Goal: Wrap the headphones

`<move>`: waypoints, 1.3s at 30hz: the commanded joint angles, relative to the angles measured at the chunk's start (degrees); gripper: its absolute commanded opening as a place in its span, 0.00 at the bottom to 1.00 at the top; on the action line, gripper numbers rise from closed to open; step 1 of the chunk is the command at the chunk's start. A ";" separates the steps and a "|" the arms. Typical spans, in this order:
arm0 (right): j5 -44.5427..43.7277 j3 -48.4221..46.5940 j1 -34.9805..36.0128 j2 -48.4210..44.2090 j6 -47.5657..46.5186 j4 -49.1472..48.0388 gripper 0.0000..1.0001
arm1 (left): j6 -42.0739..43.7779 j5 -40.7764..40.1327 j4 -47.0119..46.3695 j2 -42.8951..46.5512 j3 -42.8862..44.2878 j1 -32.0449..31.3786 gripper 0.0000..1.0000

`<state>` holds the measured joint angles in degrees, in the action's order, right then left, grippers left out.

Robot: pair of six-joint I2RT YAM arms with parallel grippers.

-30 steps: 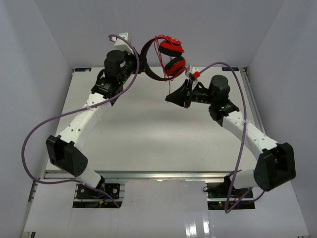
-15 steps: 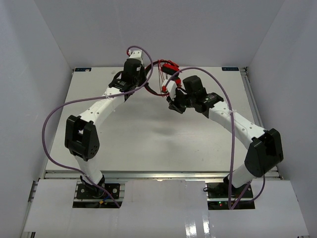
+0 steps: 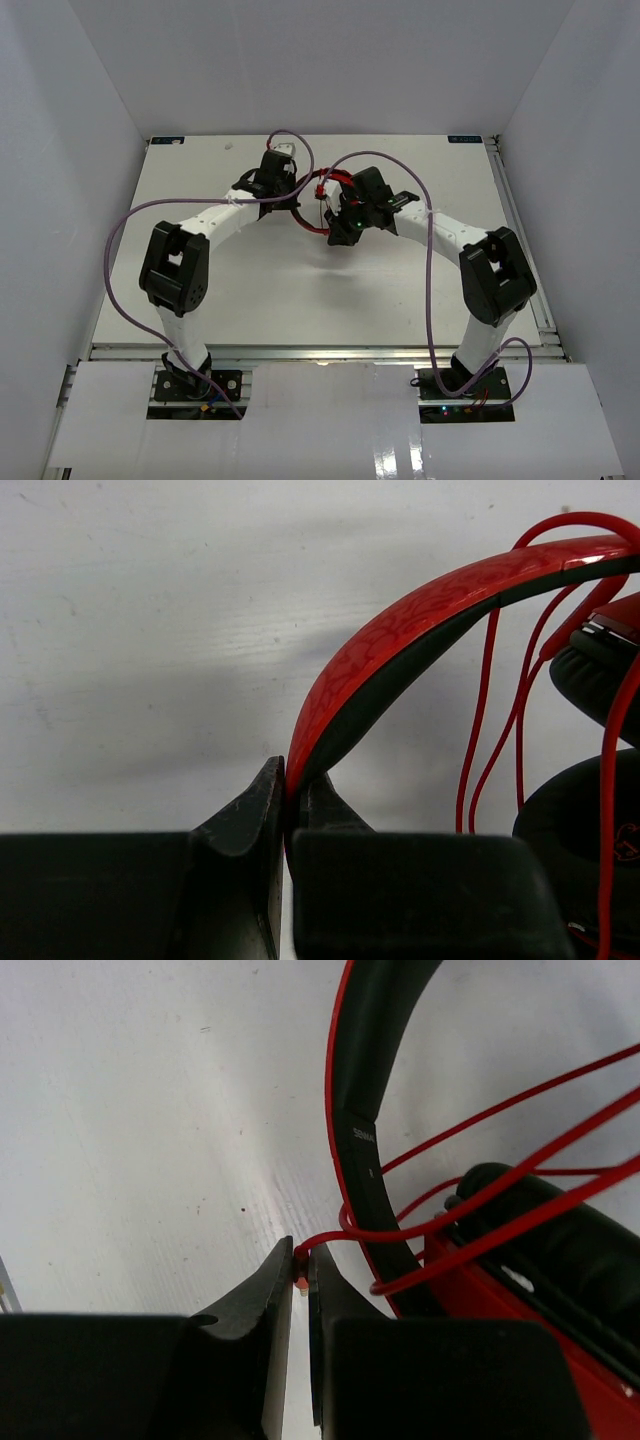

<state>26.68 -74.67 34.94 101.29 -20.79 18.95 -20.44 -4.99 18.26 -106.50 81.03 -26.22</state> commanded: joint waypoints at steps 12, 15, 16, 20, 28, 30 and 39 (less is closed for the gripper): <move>9.01 -1.71 -1.55 6.55 3.57 -4.54 0.08 | 1.90 4.90 2.84 -10.24 5.02 -0.15 0.00; 9.83 -1.33 -2.12 6.86 4.05 -5.01 0.08 | 2.39 4.90 3.81 -11.85 6.52 -0.15 0.00; 9.99 -1.23 -2.33 7.01 4.21 -5.17 0.08 | 2.60 4.90 4.17 -12.38 6.94 -0.15 0.00; 11.79 -0.66 -3.23 7.65 5.93 -6.43 0.08 | 3.23 4.90 5.49 -13.67 8.04 -0.15 0.05; 17.39 -0.36 -4.47 8.74 11.08 -9.06 0.24 | 3.91 4.90 7.58 -13.56 9.13 -0.15 0.28; 18.36 0.23 -5.17 8.47 11.96 -10.02 0.30 | 3.83 4.90 7.67 -13.38 8.94 -0.15 0.29; 22.47 0.46 -7.24 8.32 17.01 -15.35 0.43 | 3.26 4.90 8.14 -13.02 8.89 -0.15 0.38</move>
<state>45.49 -74.20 28.58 110.02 -7.24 9.06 -17.02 -0.78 25.53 -120.66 88.05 -26.23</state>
